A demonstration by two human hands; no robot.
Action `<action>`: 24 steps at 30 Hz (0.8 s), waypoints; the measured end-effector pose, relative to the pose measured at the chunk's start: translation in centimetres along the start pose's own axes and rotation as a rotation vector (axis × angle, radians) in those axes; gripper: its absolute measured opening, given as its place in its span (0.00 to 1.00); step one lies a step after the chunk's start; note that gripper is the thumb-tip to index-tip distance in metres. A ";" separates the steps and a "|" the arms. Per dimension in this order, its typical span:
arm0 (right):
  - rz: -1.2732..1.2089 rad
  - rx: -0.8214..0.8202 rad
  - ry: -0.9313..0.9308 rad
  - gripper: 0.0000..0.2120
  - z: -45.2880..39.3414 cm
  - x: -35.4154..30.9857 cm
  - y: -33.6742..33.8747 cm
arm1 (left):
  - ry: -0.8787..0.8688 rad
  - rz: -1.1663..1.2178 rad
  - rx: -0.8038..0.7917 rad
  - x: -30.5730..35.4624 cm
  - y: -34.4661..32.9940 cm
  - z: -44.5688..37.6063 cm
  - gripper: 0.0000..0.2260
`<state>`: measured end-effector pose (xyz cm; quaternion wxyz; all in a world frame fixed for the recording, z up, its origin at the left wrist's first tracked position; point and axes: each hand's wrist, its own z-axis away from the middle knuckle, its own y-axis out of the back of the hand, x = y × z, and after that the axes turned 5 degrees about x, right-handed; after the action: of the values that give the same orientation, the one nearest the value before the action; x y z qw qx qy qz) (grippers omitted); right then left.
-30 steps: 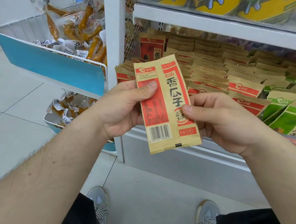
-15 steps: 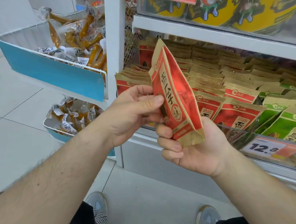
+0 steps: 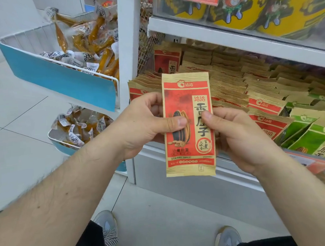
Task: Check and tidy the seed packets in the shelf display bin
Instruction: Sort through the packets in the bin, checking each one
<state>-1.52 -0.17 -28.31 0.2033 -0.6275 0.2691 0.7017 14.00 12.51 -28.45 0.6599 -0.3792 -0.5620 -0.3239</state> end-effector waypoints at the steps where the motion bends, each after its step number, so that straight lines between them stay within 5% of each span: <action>1: 0.000 -0.006 -0.003 0.23 0.0 -0.1 0.0 | -0.003 -0.015 -0.001 0.0 0.1 0.0 0.28; 6: -0.088 -0.059 0.058 0.10 0.1 -0.1 0.5 | -0.085 -0.309 -0.109 0.6 -0.2 0.6 0.22; 10: -0.142 -0.108 0.096 0.19 0.1 0.1 0.9 | -0.164 -0.545 -0.153 1.8 -0.6 1.0 0.17; 12: -0.105 -0.095 0.107 0.22 0.1 0.2 1.0 | -0.218 -0.623 -0.093 2.9 -0.4 1.2 0.15; 16: -0.114 -0.033 0.133 0.08 0.2 0.0 1.5 | -0.400 -0.622 0.224 5.7 0.6 0.4 0.13; 19: -0.082 -0.046 0.149 0.17 0.1 -0.2 2.1 | -0.430 -0.898 0.322 7.2 1.2 -2.4 0.05; 24: -0.058 -0.005 0.107 0.05 0.3 -0.6 2.2 | -0.288 -1.383 0.149 7.9 0.1 -8.1 0.17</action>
<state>-3.09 -1.65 -27.45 0.2073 -0.6721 0.2598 0.6617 19.30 5.56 -21.33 0.2461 0.0716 -0.7762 -0.5761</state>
